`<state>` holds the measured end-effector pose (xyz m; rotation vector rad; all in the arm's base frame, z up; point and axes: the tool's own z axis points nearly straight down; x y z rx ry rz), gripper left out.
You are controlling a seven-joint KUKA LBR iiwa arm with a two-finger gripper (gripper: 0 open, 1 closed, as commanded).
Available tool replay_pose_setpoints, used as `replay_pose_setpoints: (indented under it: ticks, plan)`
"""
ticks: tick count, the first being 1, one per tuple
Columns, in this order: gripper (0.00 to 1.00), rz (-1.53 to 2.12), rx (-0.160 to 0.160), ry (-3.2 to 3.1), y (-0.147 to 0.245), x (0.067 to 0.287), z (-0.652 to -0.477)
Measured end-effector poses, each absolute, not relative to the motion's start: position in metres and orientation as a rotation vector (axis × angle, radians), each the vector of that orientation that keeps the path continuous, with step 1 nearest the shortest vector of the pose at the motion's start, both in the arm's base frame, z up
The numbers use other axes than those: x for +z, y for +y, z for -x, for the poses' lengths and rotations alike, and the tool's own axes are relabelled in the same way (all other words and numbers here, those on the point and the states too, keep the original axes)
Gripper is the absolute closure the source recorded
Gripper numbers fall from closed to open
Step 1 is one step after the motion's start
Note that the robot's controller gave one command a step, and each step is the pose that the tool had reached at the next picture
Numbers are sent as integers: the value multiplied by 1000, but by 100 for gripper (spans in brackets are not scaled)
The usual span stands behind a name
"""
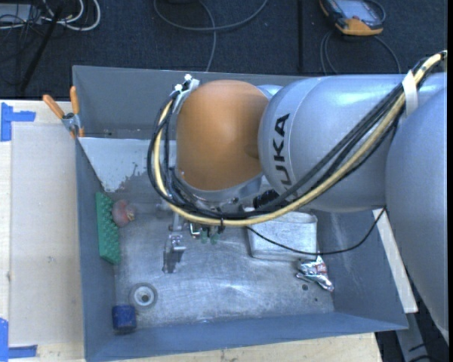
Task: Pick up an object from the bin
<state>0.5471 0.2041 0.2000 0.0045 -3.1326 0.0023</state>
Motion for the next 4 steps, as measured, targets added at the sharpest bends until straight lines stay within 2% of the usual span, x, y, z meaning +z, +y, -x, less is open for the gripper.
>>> replay_pose_setpoints:
  ticks: [1,2,3,4]
  plan:
    - [0,-18,4,-3134,147,120,-579]
    - [0,-48,5,-3144,63,124,-611]
    - [0,-15,6,-3142,-9,137,-605]
    - [0,266,-2,-3136,-15,77,-600]
